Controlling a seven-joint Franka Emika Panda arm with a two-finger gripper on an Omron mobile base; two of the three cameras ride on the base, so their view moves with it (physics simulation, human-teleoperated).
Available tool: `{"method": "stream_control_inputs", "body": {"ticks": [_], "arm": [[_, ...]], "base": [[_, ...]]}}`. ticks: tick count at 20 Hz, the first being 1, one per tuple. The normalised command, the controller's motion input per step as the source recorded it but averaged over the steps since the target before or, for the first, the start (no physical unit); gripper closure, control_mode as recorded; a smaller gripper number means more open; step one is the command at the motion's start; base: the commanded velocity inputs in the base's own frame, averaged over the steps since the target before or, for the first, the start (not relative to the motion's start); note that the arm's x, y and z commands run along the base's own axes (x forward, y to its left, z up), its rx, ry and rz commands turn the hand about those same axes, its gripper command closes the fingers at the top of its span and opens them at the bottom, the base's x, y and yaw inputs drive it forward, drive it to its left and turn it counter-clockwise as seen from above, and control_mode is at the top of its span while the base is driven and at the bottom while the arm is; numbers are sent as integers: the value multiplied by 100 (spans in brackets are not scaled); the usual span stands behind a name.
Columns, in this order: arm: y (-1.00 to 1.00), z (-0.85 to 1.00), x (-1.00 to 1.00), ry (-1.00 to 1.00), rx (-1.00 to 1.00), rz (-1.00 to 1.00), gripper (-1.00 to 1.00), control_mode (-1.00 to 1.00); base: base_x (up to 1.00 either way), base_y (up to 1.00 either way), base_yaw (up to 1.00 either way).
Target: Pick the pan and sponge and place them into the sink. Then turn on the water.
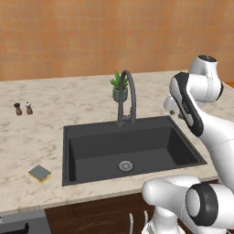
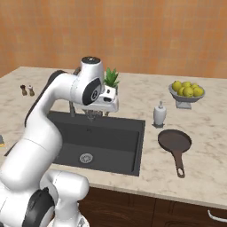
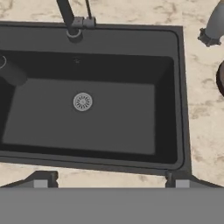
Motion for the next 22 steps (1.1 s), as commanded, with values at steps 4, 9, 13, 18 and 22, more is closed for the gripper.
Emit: {"method": "stream_control_inputs", "body": {"ticks": [4, 9, 13, 18, 22], "arm": [[-93, -29, 0, 0, 0, -1, -100, -100], [-83, -28, 0, 0, 0, 0, -100, -100], [-68, -23, 0, 1, 0, 0, -100, -100], [-64, -31, 0, 12, 0, 0, -100, -100], [-66, -37, 0, 11, 0, 0, -100, -100]], "base": [[0, 0, 0], [0, 0, 0], [0, 0, 0], [0, 0, 0], [0, 0, 0]]}}
